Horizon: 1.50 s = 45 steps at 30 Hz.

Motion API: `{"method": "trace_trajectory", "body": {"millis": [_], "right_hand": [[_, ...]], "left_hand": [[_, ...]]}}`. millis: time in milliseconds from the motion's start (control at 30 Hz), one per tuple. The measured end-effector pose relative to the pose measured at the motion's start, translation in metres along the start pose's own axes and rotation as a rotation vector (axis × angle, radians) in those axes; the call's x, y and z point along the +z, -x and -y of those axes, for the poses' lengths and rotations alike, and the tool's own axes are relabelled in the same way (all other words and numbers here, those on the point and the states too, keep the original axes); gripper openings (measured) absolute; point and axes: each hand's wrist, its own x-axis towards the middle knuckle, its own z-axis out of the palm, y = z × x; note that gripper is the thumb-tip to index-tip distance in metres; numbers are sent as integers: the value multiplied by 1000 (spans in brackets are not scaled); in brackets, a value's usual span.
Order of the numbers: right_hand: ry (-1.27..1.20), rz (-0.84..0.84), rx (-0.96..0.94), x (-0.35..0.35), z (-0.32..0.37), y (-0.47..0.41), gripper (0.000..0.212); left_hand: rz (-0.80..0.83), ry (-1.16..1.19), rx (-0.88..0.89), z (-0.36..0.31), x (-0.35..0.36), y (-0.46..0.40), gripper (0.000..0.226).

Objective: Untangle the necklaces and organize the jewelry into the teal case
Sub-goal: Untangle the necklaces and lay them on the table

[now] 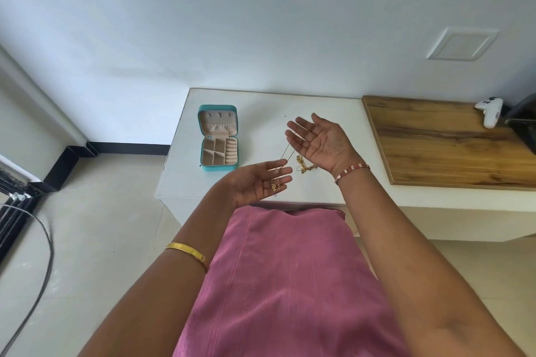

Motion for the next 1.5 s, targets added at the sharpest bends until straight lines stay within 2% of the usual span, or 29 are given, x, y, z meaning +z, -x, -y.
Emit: {"method": "trace_trajectory", "body": {"millis": [100, 333, 600, 867, 1000, 1200, 1500], "right_hand": [[-18, -36, -23, 0, 7, -6, 21], [105, -160, -3, -14, 21, -33, 27], [451, -243, 51, -33, 23, -70, 27], [493, -317, 74, -34, 18, -122, 26], [536, -332, 65, -31, 22, -150, 23], [756, -343, 16, -31, 27, -200, 20], [820, -260, -129, -20, 15, -242, 14]], "left_hand": [[-62, -19, -8, 1, -8, -4, 28], [-228, -10, -38, 1, -29, -11, 33], [-453, 35, -34, 3, -46, -29, 35], [-666, 186, 99, 12, -55, -63, 35], [-729, 267, 138, 16, -49, -81, 34], [-823, 352, 177, 22, -46, -113, 26], [-897, 461, 226, 33, -30, -128, 14]]}}
